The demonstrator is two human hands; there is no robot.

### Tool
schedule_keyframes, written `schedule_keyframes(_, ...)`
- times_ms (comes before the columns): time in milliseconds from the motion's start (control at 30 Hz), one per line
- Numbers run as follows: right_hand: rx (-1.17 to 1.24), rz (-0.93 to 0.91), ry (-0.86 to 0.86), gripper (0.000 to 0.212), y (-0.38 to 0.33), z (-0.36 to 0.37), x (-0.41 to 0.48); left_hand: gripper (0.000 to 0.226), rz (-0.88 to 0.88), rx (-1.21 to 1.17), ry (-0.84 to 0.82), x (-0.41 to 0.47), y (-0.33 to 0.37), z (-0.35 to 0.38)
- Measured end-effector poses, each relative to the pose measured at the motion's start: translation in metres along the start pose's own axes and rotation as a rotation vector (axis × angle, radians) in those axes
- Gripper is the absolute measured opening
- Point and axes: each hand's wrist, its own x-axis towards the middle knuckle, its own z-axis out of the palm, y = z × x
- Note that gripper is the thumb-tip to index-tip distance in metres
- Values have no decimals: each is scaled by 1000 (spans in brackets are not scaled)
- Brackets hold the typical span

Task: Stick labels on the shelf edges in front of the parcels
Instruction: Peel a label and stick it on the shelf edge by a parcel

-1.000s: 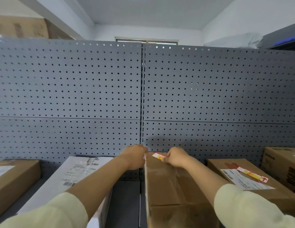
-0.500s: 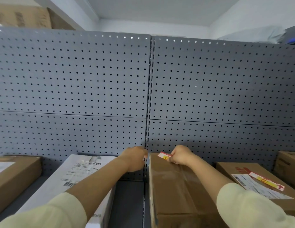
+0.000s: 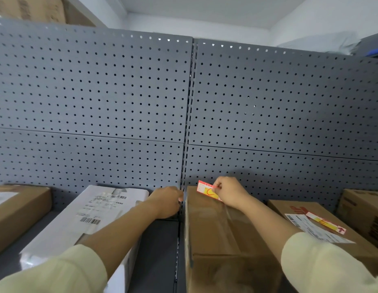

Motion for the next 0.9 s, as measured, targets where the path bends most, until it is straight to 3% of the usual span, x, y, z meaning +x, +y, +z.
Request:
schedule_keyframes(233,24,-91,52,13,11,-13,-40,30,-133,-6,78,-33,21,-14)
schedule_keyframes(433,93,-175,82,14,33,-36,-91,28,-224,23,206,-75,67,-17)
schedule_keyframes(633,168,-275,100,15,45,-56,-143,31,-282,38,225,-112,118,-21)
schedule_keyframes(900,234,-351,4,16,51,-57,-190,35,-119,-39,177,-149,147,-9)
